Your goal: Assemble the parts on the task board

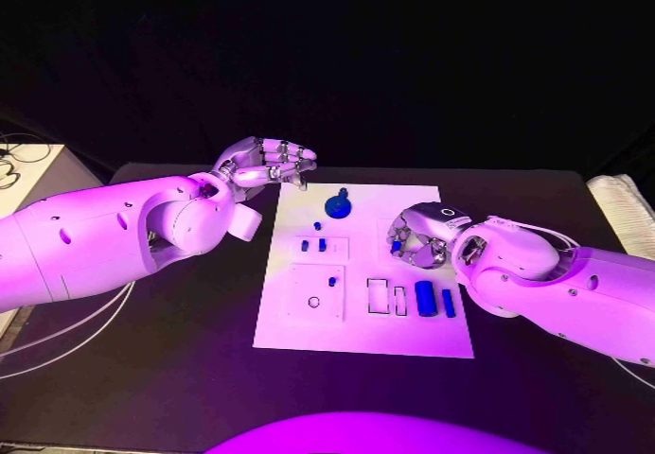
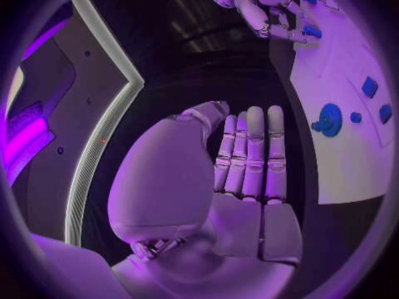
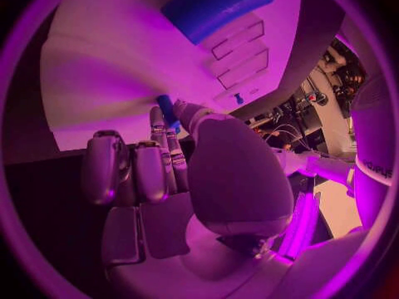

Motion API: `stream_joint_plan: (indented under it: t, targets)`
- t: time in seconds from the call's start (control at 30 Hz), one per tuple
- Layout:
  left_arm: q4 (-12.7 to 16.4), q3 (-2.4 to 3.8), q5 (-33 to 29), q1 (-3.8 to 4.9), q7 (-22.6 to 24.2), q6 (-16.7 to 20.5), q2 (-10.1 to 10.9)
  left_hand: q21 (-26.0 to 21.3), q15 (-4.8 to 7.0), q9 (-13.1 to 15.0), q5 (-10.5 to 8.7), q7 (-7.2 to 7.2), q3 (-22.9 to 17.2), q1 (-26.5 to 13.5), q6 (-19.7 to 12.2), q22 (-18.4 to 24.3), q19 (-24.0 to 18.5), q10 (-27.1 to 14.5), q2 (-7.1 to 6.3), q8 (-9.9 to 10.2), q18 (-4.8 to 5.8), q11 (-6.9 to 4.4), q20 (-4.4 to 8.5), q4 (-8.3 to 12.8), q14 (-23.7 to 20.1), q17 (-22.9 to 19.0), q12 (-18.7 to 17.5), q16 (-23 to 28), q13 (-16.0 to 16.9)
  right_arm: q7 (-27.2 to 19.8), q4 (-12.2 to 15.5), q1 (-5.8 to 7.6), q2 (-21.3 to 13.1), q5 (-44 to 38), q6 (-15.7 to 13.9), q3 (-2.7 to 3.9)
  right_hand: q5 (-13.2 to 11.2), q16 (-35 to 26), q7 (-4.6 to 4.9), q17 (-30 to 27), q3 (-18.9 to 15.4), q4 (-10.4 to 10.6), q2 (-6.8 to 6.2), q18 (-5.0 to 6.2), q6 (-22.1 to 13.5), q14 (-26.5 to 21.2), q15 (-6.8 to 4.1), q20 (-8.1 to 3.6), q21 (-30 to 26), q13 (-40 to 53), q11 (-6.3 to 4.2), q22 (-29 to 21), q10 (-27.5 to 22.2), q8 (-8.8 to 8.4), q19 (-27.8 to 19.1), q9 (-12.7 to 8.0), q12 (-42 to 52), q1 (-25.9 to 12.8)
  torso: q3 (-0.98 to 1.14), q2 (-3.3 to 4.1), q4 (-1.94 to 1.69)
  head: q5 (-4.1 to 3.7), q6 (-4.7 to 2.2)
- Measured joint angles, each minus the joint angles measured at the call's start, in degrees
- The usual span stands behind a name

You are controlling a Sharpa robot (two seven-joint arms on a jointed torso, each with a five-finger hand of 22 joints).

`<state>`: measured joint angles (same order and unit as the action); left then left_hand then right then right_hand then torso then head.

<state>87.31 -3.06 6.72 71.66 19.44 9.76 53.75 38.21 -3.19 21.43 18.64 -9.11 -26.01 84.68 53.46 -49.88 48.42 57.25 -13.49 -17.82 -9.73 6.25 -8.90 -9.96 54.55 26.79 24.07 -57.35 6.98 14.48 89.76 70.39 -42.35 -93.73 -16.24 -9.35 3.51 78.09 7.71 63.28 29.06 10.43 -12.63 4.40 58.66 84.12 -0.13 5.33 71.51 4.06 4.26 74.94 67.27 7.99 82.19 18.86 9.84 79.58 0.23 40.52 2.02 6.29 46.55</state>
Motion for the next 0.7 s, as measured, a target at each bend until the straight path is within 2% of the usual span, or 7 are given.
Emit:
stream_joint_plan:
  t: [0.1, 0.2, 0.27, 0.53, 0.57, 0.7]
  targets:
    - [0.0, 0.00, 0.0, 0.00, 0.0, 0.0, 0.0, 0.0, 0.00, 0.0, 0.00, 0.00, 0.0, 0.0, 0.0, 0.0, 0.0, 0.0, 0.00, 0.0, 0.00, 0.00, 0.00, 0.0, 0.0, 0.0, 0.0, 0.0, 0.0, 0.1, 0.0, -0.03, 0.0, 0.0, -0.4, 0.00, -0.6, 0.3, -0.70, 0.4, 2.2, -1.2, 1.49, -0.01, 2.7, -0.1, -0.77, -0.52, 1.2, 0.2, -0.56, 0.0, 2.7, 1.76, 0.5, 0.9, -0.1, 0.2, -0.01, 0.00, 0.01, 0.04, 0.01]
    - [0.0, 0.00, 0.0, 0.00, 0.0, 0.0, 0.0, 0.0, 0.00, 0.0, 0.00, 0.00, 0.0, 0.0, 0.0, 0.0, 0.0, 0.0, 0.00, 0.0, 0.00, 0.00, 0.00, 0.0, 0.0, 0.0, 0.0, 0.0, 0.0, 0.1, 0.2, -0.08, 0.0, -0.1, -1.4, -0.03, -0.9, 0.4, -1.35, 0.6, 4.3, -3.4, 2.38, -0.01, 4.2, -0.1, -1.55, -1.18, 2.4, 0.8, 0.33, 0.0, 3.8, 3.20, 1.2, 1.6, 0.4, 0.5, -0.02, 0.00, 0.02, 0.05, 0.01]
    - [0.0, 0.00, 0.0, 0.00, -0.1, 0.0, 0.0, 0.0, 0.00, 0.0, 0.00, 0.00, 0.0, 0.0, 0.0, 0.0, 0.0, 0.0, 0.00, 0.0, 0.00, 0.00, 0.00, 0.0, 0.0, 0.0, 0.0, 0.0, 0.0, 0.2, 0.4, -0.12, -0.1, -0.2, -2.3, -0.05, -1.0, 0.4, -1.32, 0.6, 5.2, -4.3, 2.55, 0.00, 4.3, -0.1, -1.74, -1.24, 2.8, 0.8, 0.66, 0.0, 4.1, 3.91, 1.2, 1.6, 0.6, 0.3, -0.02, -0.01, 0.01, 0.05, 0.01]
    - [-0.1, 0.00, 0.0, 0.00, -0.1, 0.0, 0.0, -0.2, 0.00, 0.0, 0.00, 0.00, 0.0, 0.0, 0.0, 0.0, 0.0, 0.0, 0.00, 0.0, 0.00, 0.00, 0.00, 0.3, 0.0, 0.0, 0.0, 0.0, 0.0, 0.4, 2.5, -0.12, -1.4, -0.4, -5.9, -0.03, -0.8, 0.4, -1.62, 0.7, 5.7, -4.9, 3.90, -0.01, 4.0, -0.1, -1.73, -1.45, 3.1, 2.3, 1.14, 0.0, 4.6, 4.14, 1.4, 1.6, 0.1, -1.0, -0.02, -0.06, -0.01, 0.12, 0.09]
    - [-0.1, 0.00, 0.0, 0.00, -0.1, 0.0, 0.0, -0.2, 0.00, 0.0, 0.00, 0.00, 0.0, 0.0, 0.0, 0.0, 0.0, 0.0, 0.00, 0.0, 0.00, 0.00, 0.00, 0.3, 0.0, 0.0, 0.0, 0.0, 0.0, 0.3, 2.9, -0.07, -1.6, -0.4, -6.4, 0.03, -0.8, 0.4, -1.62, 0.7, 7.0, -6.3, 4.04, 0.00, 4.0, -0.1, -1.73, -1.45, 3.1, 2.3, 1.14, 0.0, 4.6, 4.14, 1.4, 1.6, -0.1, -1.2, -0.03, -0.07, 0.00, 0.14, 0.09]
    - [-0.3, 0.00, 0.0, 0.00, -0.1, 0.0, 0.0, -0.2, 0.00, 0.0, 0.00, -0.02, 0.0, 0.0, 0.0, 0.0, 0.0, 0.1, 0.00, 0.0, 0.00, 0.13, 0.00, 0.3, 0.0, 0.0, -0.1, 0.0, 0.0, 0.1, 5.8, 0.37, -2.7, 0.0, -8.6, 0.46, -0.8, 0.4, -1.72, 0.7, 7.2, -6.5, 4.20, -0.01, 3.9, -0.1, -1.73, -1.45, 3.1, 2.4, 1.14, 0.0, 4.6, 4.16, 1.4, 1.6, -0.3, -1.3, -0.05, -0.08, 0.01, 0.36, 0.10]
